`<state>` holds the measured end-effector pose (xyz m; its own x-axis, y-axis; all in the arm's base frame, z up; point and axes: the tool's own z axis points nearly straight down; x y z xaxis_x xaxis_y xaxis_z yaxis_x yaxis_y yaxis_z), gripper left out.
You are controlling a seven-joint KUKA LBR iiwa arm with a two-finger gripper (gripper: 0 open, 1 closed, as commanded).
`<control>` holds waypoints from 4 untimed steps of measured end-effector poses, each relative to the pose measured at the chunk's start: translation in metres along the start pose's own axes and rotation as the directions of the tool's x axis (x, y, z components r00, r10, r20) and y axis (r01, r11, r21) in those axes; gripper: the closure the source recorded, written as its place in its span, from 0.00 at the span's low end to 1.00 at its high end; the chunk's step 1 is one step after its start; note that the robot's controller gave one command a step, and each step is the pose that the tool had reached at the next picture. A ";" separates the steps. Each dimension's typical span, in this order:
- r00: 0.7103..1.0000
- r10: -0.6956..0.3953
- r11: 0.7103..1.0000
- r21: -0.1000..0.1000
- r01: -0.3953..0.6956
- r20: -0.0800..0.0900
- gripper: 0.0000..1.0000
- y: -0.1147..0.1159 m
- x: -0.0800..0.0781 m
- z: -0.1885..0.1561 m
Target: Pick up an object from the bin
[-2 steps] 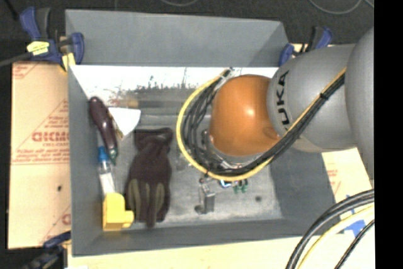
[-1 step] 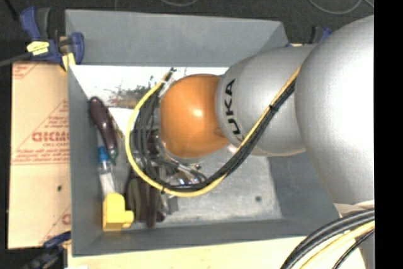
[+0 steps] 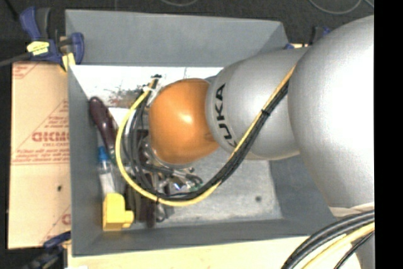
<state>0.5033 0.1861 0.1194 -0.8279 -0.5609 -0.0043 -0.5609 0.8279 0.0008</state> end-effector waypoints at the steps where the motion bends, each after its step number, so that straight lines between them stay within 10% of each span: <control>1: 0.949 -0.316 0.949 0.004 0.316 0.002 0.00 -0.032 -0.003 0.040; 2: 0.770 -0.638 0.770 0.003 0.638 0.003 1.00 -0.061 -0.049 0.047; 4: 0.771 -0.637 0.771 0.003 0.637 0.004 1.00 -0.060 -0.048 0.044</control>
Offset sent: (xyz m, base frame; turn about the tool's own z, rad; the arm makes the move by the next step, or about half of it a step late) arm 0.0724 -0.0226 -0.0494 -0.6954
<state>0.5774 0.1635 0.0751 -0.2810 -0.9597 -0.0081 -0.9597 0.2811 -0.0051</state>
